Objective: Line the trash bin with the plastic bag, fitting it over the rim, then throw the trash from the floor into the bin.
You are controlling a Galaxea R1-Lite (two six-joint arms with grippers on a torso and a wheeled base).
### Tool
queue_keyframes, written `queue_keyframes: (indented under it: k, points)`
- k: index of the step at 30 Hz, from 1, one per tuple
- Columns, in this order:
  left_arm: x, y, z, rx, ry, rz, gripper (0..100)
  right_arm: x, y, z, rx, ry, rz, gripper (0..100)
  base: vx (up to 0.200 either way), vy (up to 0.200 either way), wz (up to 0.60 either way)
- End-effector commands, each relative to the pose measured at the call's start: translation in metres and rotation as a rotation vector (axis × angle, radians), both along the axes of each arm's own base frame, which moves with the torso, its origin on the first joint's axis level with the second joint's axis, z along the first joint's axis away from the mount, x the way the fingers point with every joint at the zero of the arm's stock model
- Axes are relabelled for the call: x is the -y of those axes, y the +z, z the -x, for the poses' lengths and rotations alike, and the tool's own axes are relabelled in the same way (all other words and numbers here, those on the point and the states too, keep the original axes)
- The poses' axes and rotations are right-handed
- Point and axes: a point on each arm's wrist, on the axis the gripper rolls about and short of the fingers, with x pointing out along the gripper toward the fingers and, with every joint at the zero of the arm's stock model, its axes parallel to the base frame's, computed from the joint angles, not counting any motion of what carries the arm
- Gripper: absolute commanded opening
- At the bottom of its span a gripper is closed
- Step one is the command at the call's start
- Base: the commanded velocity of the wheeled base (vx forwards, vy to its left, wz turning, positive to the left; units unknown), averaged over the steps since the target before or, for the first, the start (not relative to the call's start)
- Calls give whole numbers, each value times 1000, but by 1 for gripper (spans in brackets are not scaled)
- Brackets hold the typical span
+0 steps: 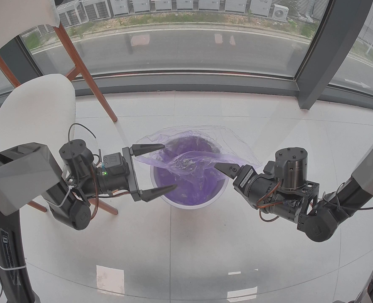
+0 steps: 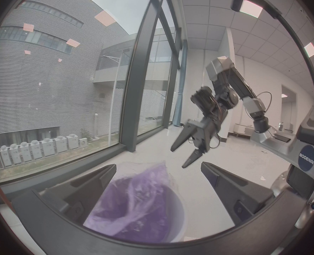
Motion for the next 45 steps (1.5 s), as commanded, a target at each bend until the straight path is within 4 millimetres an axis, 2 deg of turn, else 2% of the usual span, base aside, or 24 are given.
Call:
queue_keyframes:
  k: [1, 6, 8, 13, 17, 19, 27, 29, 38, 39, 45]
  points:
    - [12, -31, 2, -83, -36, -22, 100, 2, 7, 10, 12, 0, -7, 100, 0, 0, 0]
    - [9, -27, -10, -71, 44, -9, 100, 0, 6, 13, 11, 3, -18, 100, 0, 0, 0]
    - [9, -31, -15, -71, 60, -7, 100, 1, 7, 13, 24, 3, -28, 100, 0, 0, 0]
    - [14, -33, -37, -30, 99, 13, 100, 1, 7, 14, 33, 5, -34, 100, 0, 0, 0]
    - [14, -30, -44, -20, 105, 19, 100, 1, 12, 19, 44, 9, -40, 100, 0, 0, 0]
    - [16, -36, -51, -36, 105, 14, 100, 4, 18, 23, 52, 8, -46, 100, 0, 0, 0]
    - [4, -43, -57, -78, 133, 0, 100, 6, 24, 26, 64, 11, -57, 100, 0, 0, 0]
    - [7, -52, -60, -89, 129, -3, 100, 6, 21, 26, 57, 10, -54, 100, 0, 0, 0]
    - [17, -50, -69, -56, 114, 11, 100, 5, 19, 24, 53, 10, -54, 100, 0, 0, 0]
    - [17, -50, -69, -58, 116, 11, 0, 5, 19, 24, 53, 10, -54, 100, 0, 0, 0]
    - [12, -59, -64, -88, 116, -2, 0, 6, 15, 23, 43, 6, -46, 100, 0, 0, 0]
